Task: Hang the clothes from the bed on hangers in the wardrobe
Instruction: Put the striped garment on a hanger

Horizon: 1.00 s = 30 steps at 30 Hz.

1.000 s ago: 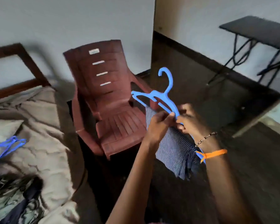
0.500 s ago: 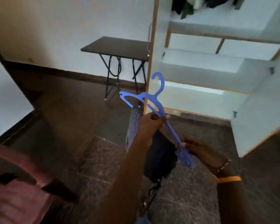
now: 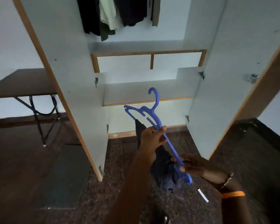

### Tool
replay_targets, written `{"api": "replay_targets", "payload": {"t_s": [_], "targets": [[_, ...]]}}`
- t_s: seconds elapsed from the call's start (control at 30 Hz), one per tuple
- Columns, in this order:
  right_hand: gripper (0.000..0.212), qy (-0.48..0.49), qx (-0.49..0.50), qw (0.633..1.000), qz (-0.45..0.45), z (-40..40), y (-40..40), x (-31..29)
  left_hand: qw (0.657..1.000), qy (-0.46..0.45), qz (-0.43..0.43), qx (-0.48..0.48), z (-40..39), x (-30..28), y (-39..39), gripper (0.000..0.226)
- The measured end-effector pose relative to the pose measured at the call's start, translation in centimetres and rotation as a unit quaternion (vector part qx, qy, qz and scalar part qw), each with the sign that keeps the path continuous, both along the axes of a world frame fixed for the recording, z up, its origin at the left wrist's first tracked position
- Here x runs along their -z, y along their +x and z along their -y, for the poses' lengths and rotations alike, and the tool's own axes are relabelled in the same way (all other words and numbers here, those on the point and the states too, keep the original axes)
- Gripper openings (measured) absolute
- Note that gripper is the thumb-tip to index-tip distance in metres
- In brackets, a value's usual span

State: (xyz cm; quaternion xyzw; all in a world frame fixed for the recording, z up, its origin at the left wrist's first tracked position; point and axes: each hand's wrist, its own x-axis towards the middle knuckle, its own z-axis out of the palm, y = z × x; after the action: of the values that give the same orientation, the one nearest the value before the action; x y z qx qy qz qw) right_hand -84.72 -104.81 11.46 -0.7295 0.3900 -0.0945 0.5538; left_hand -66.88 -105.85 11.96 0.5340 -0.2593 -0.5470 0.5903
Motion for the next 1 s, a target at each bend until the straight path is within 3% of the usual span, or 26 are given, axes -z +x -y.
{"api": "replay_targets", "payload": {"t_s": [0.3,0.43,0.57,0.7,0.8,0.87,1.0], "targets": [[0.033,-0.064,-0.094,0.993,-0.031,20.9,1.2,-2.3,1.000,-0.015,0.018,-0.001,18.9,-2.0,-0.9,0.020],[0.042,-0.095,-0.021,0.995,0.028,27.3,2.9,-0.5,0.999,-0.032,0.006,0.001,25.6,-2.4,-0.6,0.016],[0.013,-0.138,0.089,0.984,0.064,34.0,4.7,-0.9,0.999,-0.037,0.013,-0.002,33.4,-2.7,1.4,0.015],[0.024,-0.145,0.159,0.970,0.109,41.0,6.9,-3.4,0.996,-0.085,0.021,0.021,42.0,-4.4,3.7,0.017],[0.013,-0.116,0.183,0.954,0.206,46.1,9.1,-6.8,0.987,-0.131,0.073,0.051,48.8,-7.8,5.6,0.021],[0.021,-0.137,0.195,0.942,0.236,50.1,10.6,-9.2,0.977,-0.158,0.127,0.062,53.3,-10.9,7.1,0.020],[0.021,-0.164,0.270,0.892,0.322,57.4,13.1,-14.5,0.915,-0.260,0.288,0.111,61.4,-16.7,9.9,0.016]]}}
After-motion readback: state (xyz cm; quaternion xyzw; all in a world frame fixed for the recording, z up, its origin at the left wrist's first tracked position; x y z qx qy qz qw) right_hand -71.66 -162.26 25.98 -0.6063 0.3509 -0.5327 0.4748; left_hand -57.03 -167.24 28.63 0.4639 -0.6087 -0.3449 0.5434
